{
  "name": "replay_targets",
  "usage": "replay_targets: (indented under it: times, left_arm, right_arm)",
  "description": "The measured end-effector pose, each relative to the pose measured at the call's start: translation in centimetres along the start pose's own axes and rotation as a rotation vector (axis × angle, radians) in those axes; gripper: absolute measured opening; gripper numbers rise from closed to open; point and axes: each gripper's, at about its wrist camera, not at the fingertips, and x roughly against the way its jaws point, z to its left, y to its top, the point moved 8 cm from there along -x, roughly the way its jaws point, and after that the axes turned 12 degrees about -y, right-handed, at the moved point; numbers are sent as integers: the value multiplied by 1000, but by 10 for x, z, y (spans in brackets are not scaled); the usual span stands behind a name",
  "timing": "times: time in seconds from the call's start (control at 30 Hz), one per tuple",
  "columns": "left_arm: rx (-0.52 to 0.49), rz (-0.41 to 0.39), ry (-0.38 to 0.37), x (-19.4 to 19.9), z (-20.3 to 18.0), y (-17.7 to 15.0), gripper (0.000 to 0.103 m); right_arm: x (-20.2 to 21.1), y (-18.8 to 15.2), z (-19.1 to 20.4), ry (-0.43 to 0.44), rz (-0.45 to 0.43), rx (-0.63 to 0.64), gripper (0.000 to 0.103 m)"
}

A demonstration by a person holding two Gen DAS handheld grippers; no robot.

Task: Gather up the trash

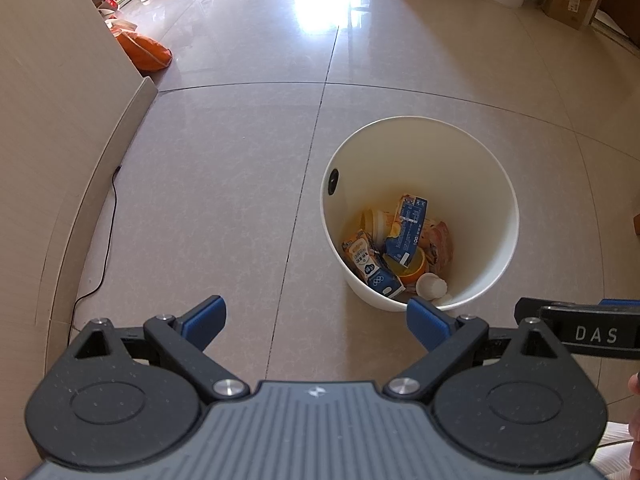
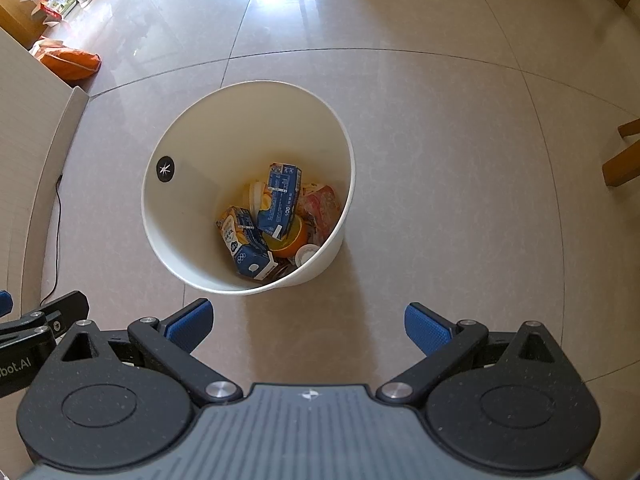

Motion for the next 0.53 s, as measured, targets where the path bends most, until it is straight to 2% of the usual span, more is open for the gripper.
replay_targets:
  times: [0.53]
  left_arm:
    - [-9,3,-5,0,-3,-1,97]
  right_arm:
    - [-1,-1,-1,-2,-2,-2,103]
